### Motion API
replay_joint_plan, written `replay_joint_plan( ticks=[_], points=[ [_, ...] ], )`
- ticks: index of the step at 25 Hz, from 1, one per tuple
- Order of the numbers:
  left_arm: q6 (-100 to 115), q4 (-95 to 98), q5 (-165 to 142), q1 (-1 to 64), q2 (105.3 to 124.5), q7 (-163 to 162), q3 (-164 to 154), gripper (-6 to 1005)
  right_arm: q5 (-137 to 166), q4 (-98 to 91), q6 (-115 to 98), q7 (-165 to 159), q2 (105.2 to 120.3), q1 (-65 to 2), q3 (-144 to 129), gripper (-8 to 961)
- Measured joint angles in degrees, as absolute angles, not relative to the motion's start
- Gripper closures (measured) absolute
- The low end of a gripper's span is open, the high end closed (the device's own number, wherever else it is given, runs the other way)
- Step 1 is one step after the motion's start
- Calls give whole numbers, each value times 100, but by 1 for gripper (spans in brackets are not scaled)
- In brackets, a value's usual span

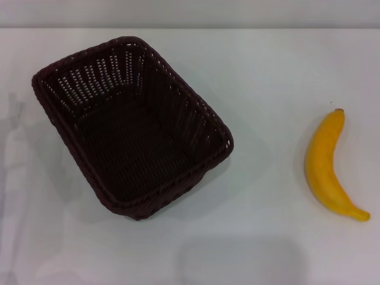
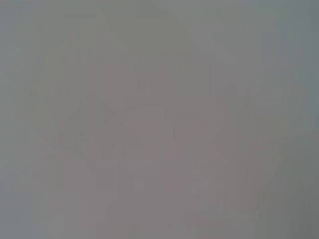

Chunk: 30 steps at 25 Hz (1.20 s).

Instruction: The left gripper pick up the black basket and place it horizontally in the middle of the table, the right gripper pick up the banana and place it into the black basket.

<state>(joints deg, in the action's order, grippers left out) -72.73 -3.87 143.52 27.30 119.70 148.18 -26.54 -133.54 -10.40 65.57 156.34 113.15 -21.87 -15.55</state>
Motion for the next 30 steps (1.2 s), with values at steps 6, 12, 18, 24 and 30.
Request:
replay_joint_plan(
  ticks=[6, 12, 18, 24, 30],
  points=[
    [-7273, -464, 14352, 2764, 11979, 14818, -2649, 107, -13382, -1025, 6490, 15626, 11256, -2202, -1595, 78],
    [-7295, -537, 14352, 2780, 11979, 14818, -2645, 107, -13394, -1029, 6397, 15625, 11254, -2175, -1586, 79],
    [-7504, -497, 14353, 2740, 11971, 14818, -2651, 107, -13418, -1002, 6385, 15626, 11283, -2119, -1516, 79],
    [-7517, -521, 14352, 2767, 11983, 14818, -2634, 107, -13418, -991, 6380, 15626, 11316, -2144, -1515, 78],
    [-7535, -525, 14364, 2767, 11979, 14818, -2629, 107, -13417, -1032, 6380, 15627, 11364, -2169, -1485, 78]
  ],
)
